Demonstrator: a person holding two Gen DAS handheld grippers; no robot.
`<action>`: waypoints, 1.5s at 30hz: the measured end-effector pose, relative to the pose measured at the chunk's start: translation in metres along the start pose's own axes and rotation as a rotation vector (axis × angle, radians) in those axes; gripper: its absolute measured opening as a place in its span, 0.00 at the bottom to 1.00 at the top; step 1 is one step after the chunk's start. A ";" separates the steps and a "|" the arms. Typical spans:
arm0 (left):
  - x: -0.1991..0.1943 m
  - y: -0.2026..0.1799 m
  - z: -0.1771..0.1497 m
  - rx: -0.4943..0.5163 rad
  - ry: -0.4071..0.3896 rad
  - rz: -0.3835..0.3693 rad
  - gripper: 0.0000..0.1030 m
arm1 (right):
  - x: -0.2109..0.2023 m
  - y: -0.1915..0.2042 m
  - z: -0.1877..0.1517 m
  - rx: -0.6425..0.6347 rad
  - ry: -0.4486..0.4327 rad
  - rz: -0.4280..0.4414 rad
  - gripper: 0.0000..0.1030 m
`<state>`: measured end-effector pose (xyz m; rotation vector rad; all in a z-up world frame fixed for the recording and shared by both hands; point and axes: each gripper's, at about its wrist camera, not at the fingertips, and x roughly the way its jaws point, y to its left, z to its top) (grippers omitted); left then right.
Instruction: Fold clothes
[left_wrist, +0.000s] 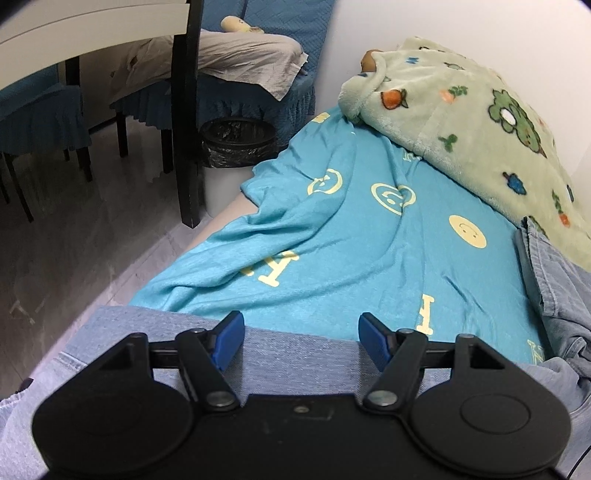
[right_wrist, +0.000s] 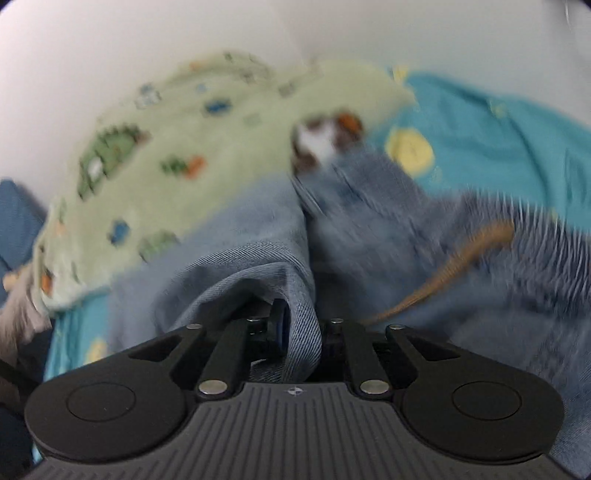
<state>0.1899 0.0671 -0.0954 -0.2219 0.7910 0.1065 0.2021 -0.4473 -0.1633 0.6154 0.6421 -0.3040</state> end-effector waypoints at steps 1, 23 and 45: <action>0.000 -0.002 -0.001 0.010 -0.004 0.002 0.64 | 0.000 -0.001 -0.002 -0.008 0.008 0.002 0.12; -0.012 -0.008 -0.003 -0.007 -0.031 -0.114 0.64 | -0.024 0.164 -0.058 -0.707 -0.139 0.286 0.63; -0.086 -0.068 -0.020 0.266 0.005 -0.278 0.66 | 0.016 0.171 -0.119 -0.833 -0.131 0.291 0.24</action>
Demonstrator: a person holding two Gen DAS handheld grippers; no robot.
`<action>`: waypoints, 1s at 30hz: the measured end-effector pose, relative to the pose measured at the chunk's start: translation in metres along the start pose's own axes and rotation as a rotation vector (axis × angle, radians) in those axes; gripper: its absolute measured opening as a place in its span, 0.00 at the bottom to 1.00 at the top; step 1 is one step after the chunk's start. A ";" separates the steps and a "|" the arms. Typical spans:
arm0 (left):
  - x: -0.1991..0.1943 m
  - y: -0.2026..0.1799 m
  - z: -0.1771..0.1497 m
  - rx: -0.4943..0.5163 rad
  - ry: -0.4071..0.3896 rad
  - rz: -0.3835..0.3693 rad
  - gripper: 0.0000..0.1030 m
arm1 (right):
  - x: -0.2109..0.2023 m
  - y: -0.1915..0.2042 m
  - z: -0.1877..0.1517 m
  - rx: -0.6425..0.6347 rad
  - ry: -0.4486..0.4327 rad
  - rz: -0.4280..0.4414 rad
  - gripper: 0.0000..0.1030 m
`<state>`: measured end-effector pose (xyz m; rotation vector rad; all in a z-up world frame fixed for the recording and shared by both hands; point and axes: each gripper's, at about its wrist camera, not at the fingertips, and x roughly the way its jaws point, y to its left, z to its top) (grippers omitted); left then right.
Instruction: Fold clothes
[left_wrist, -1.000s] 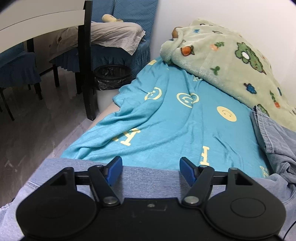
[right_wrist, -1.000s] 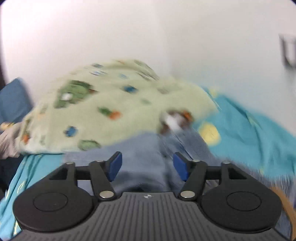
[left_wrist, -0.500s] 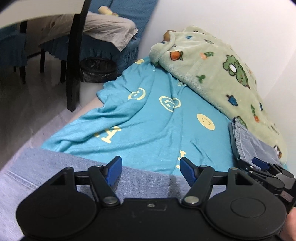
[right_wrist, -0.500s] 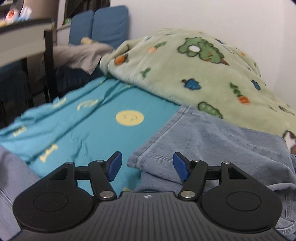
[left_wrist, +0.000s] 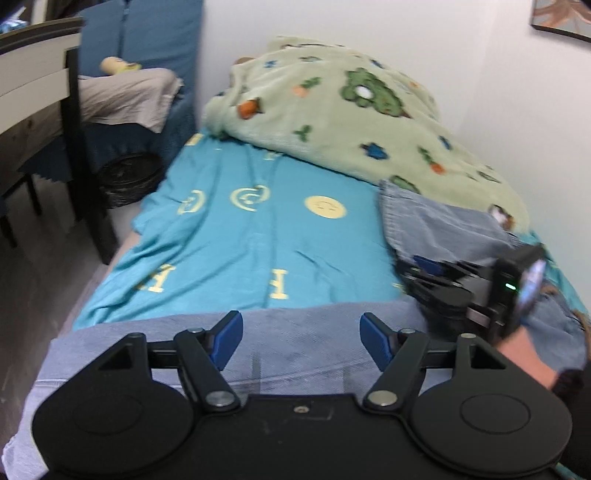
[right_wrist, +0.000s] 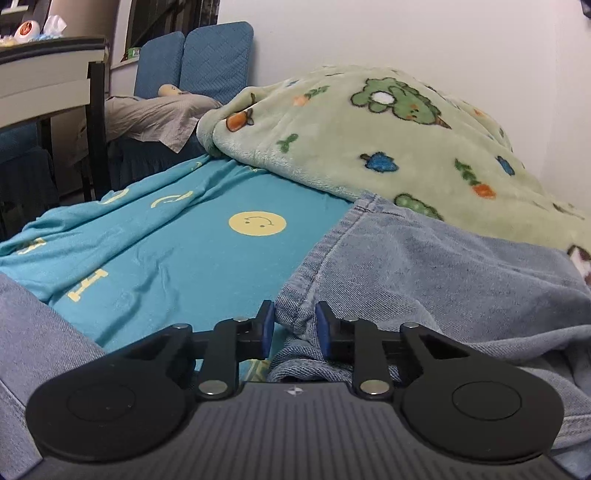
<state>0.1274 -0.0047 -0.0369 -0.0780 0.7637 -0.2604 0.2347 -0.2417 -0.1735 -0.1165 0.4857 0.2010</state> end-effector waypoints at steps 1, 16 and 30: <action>0.001 -0.001 -0.001 0.007 0.009 -0.010 0.66 | 0.001 -0.001 0.000 0.006 0.003 0.003 0.24; 0.025 0.016 -0.015 0.016 0.069 -0.041 0.65 | 0.006 0.006 0.002 0.002 0.023 -0.036 0.19; 0.056 0.091 0.000 -0.397 -0.019 -0.061 0.65 | -0.044 0.013 0.038 0.235 -0.064 -0.021 0.14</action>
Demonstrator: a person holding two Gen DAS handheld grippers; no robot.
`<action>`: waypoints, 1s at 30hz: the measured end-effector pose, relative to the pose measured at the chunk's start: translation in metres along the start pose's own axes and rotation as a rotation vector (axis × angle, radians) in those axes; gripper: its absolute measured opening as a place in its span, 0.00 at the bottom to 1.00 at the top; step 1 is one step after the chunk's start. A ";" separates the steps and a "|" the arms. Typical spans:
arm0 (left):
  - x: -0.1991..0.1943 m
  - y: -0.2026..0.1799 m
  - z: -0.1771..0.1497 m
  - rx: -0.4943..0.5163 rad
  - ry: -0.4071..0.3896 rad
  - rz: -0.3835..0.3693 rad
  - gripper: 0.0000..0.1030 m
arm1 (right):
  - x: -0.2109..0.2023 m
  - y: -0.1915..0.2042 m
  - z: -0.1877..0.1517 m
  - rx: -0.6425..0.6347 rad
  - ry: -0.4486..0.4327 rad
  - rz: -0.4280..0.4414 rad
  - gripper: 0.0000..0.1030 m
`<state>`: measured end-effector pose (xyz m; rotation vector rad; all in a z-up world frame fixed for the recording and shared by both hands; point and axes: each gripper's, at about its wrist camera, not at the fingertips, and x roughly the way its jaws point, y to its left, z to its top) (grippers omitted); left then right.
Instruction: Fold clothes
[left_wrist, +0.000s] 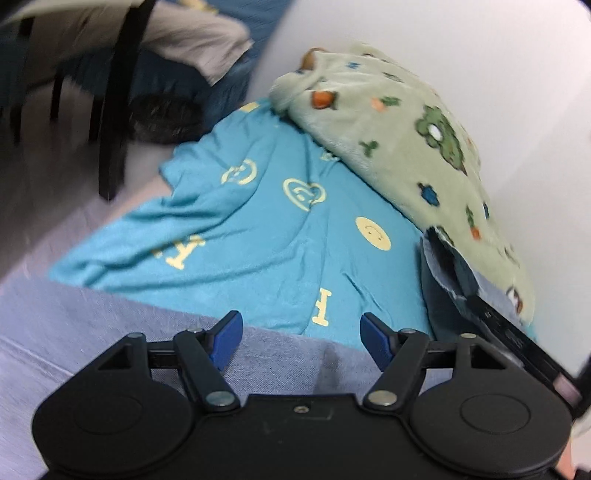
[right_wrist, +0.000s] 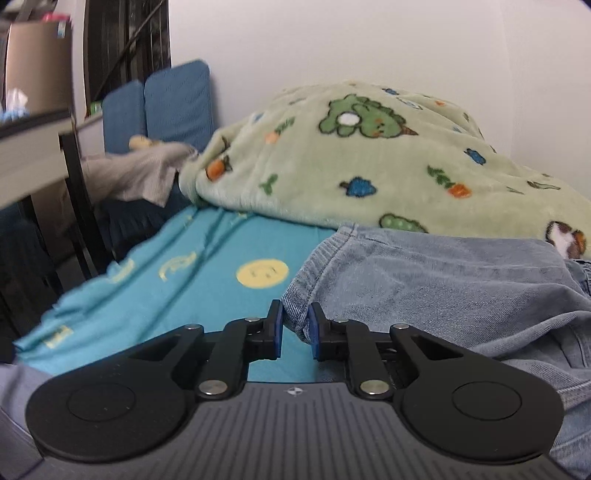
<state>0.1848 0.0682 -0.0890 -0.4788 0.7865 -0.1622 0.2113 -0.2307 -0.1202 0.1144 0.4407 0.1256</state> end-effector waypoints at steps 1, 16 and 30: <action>0.002 0.002 -0.001 -0.013 -0.001 -0.004 0.65 | -0.003 0.002 0.001 0.017 0.001 0.013 0.14; 0.007 0.016 -0.002 -0.143 -0.050 -0.163 0.67 | -0.008 0.084 -0.024 0.032 0.132 0.286 0.14; 0.019 0.011 -0.018 -0.222 0.075 -0.325 0.67 | -0.088 0.051 0.002 0.006 0.217 0.192 0.49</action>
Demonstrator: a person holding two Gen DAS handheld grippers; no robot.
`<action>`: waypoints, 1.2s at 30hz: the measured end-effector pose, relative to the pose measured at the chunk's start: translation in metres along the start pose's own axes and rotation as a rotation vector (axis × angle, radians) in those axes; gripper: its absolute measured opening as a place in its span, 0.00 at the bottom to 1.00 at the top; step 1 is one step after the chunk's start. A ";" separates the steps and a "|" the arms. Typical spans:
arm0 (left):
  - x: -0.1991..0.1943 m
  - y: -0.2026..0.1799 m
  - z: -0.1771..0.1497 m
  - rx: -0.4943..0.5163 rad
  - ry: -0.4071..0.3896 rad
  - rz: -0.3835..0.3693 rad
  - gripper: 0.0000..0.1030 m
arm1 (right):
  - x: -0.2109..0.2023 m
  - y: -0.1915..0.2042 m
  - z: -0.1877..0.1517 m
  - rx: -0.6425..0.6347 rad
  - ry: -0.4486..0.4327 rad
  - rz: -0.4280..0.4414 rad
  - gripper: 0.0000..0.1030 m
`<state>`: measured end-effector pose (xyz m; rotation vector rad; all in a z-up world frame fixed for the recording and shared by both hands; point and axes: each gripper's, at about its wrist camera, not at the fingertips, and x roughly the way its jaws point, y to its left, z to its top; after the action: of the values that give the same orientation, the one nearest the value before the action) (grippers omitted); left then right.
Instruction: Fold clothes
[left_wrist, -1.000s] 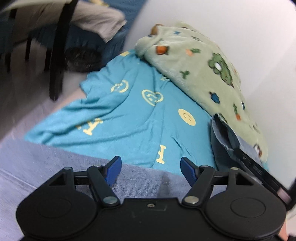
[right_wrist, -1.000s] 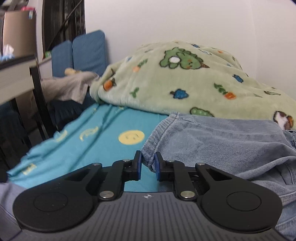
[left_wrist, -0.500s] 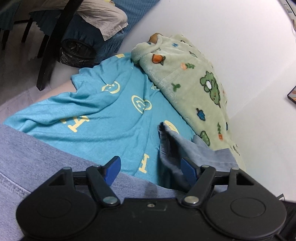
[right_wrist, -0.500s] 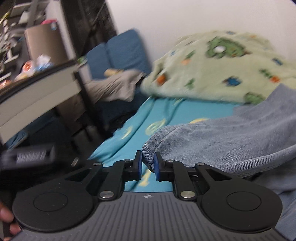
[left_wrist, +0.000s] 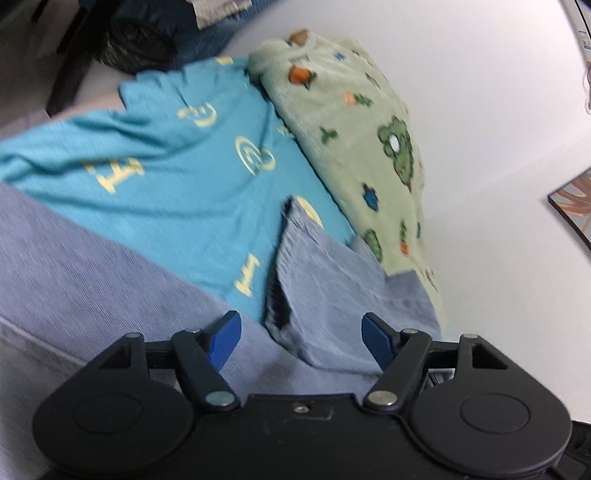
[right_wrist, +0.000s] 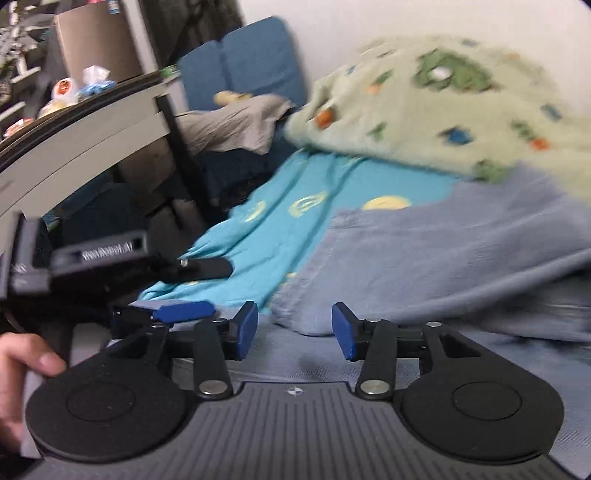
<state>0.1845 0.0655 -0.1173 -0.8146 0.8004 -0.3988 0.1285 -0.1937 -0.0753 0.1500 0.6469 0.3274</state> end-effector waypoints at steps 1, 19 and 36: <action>0.001 -0.001 -0.003 0.000 0.016 -0.009 0.67 | -0.013 -0.005 -0.001 0.024 0.000 -0.032 0.49; 0.057 -0.014 -0.036 -0.227 0.142 -0.116 0.72 | -0.039 -0.103 -0.023 0.433 -0.048 -0.143 0.55; 0.124 -0.045 -0.009 -0.165 -0.086 0.156 0.09 | -0.045 -0.167 -0.043 0.705 -0.081 -0.074 0.53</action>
<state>0.2573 -0.0415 -0.1458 -0.9095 0.8181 -0.1594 0.1111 -0.3640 -0.1234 0.8065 0.6643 0.0087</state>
